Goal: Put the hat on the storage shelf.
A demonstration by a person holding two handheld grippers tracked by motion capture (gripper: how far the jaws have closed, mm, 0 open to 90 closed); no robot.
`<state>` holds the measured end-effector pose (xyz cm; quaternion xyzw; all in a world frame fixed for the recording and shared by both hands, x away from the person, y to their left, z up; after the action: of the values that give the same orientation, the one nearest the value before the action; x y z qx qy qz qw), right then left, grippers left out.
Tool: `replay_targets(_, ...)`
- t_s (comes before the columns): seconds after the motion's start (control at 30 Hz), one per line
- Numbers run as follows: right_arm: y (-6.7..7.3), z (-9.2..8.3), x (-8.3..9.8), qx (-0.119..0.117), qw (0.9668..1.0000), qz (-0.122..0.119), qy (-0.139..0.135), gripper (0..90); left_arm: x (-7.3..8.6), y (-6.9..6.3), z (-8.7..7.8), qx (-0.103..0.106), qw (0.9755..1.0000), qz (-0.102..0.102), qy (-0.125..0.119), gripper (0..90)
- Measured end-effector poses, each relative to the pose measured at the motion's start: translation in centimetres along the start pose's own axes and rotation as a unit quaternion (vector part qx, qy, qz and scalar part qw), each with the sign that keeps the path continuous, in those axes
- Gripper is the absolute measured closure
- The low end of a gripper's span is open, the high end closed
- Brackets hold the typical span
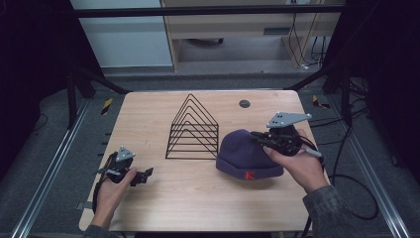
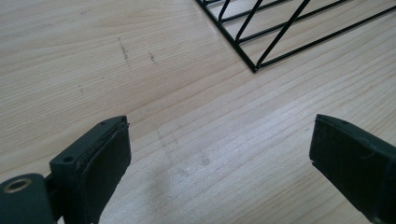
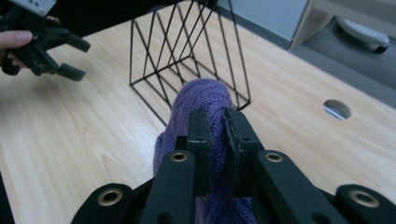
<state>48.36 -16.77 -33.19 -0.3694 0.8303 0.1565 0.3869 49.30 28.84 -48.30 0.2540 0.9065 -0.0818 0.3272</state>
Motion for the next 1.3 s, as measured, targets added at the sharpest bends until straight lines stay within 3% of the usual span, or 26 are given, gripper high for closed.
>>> replay_targets(0.33, -1.6, -1.9, -1.7, 0.008, 0.9998, 0.01, -0.018, 81.8, -0.8, -1.0, -1.8, 0.022, 0.999, 0.0, -0.04, 5.3)
replay_targets(0.57, -1.9, -2.8, -3.0, 0.008, 0.9992, 0.008, -0.037, 81.7, -2.3, -2.3, -3.4, 0.022, 0.9975, 0.021, -0.063, 5.2)
replay_targets(0.7, -1.9, -3.2, -3.8, 0.011, 0.9991, 0.005, -0.042, 81.7, -3.7, -3.1, -4.5, 0.022, 0.9964, 0.034, -0.074, 5.2)
replay_targets(0.97, -1.9, -3.7, -6.2, 0.017, 0.999, -0.001, -0.04, 81.7, -7.6, -4.7, -6.3, 0.051, 0.9936, 0.065, -0.077, 5.1)
replay_targets(1.1, -2.0, -3.4, -7.4, 0.019, 0.9992, -0.004, -0.034, 81.7, -9.4, -4.6, -6.9, 0.066, 0.9924, 0.073, -0.074, 5.1)
replay_targets(1.3, -1.9, -3.1, -9.2, 0.019, 0.9994, -0.006, -0.029, 81.6, -11.5, -4.0, -7.8, 0.061, 0.9921, 0.074, -0.08, 5.6)
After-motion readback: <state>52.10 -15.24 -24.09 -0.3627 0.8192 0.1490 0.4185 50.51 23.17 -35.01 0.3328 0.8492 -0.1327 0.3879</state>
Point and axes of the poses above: each handheld gripper's, and its own axes: z roughly forward along the jaws, x roughly out of its underside, y roughly to its left, the point moved 2 cm from there along z, roughly forward along the jaws, and after that the axes turned 8 degrees about y, right-handed, at the moved point
